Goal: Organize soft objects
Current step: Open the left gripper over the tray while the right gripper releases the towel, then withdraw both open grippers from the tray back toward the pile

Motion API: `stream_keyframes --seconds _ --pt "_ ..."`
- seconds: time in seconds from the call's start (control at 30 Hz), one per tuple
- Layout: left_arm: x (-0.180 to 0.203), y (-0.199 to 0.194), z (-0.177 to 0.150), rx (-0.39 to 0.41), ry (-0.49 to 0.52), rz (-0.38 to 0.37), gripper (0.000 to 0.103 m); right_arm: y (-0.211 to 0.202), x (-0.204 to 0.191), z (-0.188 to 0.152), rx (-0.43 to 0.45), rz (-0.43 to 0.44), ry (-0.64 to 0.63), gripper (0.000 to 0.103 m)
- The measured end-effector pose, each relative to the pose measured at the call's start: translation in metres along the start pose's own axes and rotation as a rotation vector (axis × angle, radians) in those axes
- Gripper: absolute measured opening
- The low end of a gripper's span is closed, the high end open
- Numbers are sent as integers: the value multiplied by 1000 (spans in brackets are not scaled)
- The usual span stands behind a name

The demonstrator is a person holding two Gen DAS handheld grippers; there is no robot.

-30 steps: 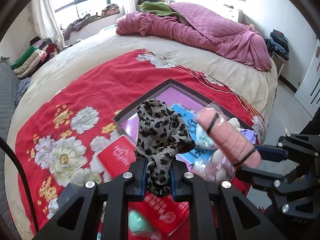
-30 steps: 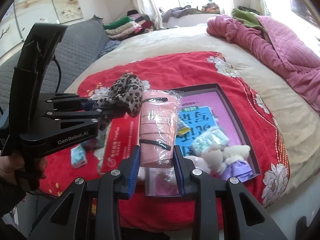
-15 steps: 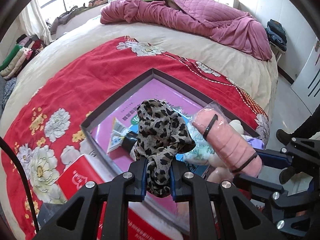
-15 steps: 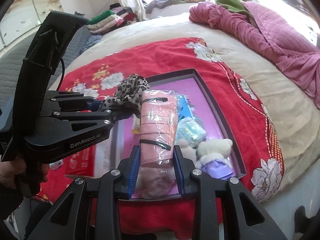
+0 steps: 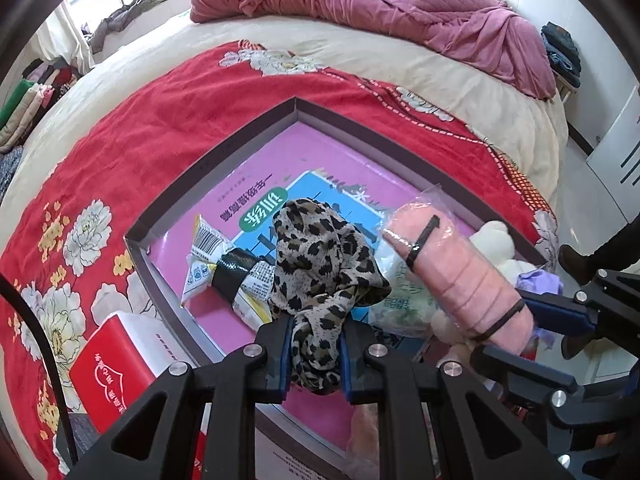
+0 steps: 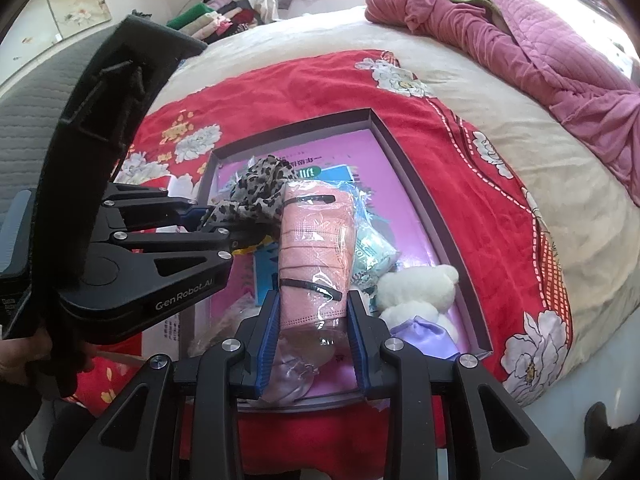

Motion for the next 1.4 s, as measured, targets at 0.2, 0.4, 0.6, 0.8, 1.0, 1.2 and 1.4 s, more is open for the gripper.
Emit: stream_keyframes --seconds 0.2,0.4,0.6,0.8,1.0,1.2,1.4 --pt "-1 4 -1 -7 -8 -7 43 6 2 1 -13 6 15 37" --pt "-2 -1 -2 1 -12 -8 54 6 3 -2 -19 3 25 39" --pt "-5 -10 0 21 -21 -6 71 -4 -1 1 13 -3 18 39" --pt "-14 -31 2 57 -44 -6 73 -21 -6 5 51 -10 10 39" --pt "-20 -58 4 105 -60 -22 73 -42 -15 10 94 -5 -2 39" --pt "-28 -86 2 147 -71 -28 73 -58 -24 16 127 0 -7 39" --pt "-54 -128 -21 199 -93 -13 73 -76 -58 21 159 38 -55 39"
Point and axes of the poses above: each gripper's, at about its wrist camera, not at the fingertips, and y roughly the way its jaws point, x to its right, z to its top, the point moved 6 cm from there along y, roughly the way its jaws point, and after that the axes turned 4 degrees about -y, right-handed, at the moved point
